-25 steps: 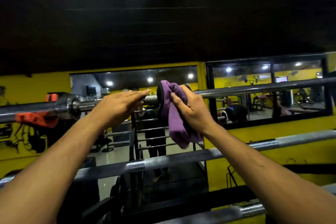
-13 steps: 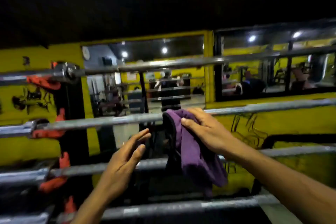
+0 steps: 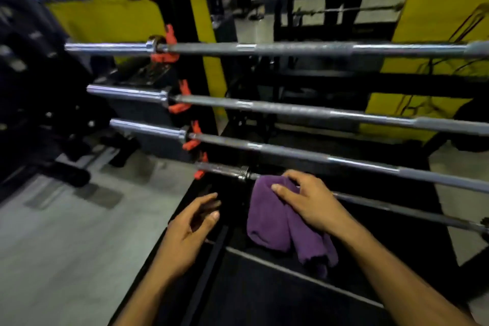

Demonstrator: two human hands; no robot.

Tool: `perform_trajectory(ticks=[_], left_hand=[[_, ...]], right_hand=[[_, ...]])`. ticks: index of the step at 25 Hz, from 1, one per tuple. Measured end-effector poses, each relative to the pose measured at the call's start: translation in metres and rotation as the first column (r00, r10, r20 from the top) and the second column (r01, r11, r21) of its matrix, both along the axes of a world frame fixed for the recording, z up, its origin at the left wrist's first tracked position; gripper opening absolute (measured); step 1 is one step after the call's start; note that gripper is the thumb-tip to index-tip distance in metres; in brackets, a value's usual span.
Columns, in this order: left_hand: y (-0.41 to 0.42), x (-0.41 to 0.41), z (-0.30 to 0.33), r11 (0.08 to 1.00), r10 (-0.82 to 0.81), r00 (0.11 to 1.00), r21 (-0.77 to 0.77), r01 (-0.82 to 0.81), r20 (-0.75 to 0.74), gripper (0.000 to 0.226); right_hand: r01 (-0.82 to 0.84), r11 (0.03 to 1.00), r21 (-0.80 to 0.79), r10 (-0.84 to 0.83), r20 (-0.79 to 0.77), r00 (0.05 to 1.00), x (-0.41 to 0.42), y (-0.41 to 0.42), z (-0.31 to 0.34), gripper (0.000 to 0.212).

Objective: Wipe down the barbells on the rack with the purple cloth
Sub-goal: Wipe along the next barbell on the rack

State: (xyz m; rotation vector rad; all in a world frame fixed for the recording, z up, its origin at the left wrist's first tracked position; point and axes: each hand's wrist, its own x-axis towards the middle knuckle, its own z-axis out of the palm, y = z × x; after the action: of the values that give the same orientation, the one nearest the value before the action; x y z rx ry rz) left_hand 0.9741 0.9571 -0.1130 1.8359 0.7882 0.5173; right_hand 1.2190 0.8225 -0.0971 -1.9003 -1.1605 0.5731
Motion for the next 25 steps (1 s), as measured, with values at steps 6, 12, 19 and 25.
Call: perform_trajectory(ticks=[6, 12, 19, 25], left_hand=[[-0.015, -0.11, -0.026, 0.997, 0.083, 0.98, 0.005, -0.083, -0.181, 0.04], [-0.004, -0.284, -0.056, 0.96, 0.277, 0.905, 0.127, -0.248, -0.324, 0.049], [0.01, -0.531, -0.131, 0.909, 0.388, 0.791, 0.058, -0.412, -0.473, 0.059], [0.038, -0.649, -0.145, 0.904, 0.414, 0.728, 0.151, -0.4, -0.546, 0.062]], right_hand=[[-0.244, 0.969, -0.036, 0.23, -0.225, 0.947, -0.089, 0.008, -0.043, 0.004], [-0.355, 0.926, -0.13, 0.335, -0.153, 0.93, -0.233, 0.054, -0.079, 0.021], [-0.497, 0.815, -0.297, 0.525, 0.021, 0.851, -0.435, 0.128, -0.117, 0.026], [-0.67, 0.696, -0.258, 0.697, 0.019, 0.717, -0.564, 0.192, -0.097, 0.024]])
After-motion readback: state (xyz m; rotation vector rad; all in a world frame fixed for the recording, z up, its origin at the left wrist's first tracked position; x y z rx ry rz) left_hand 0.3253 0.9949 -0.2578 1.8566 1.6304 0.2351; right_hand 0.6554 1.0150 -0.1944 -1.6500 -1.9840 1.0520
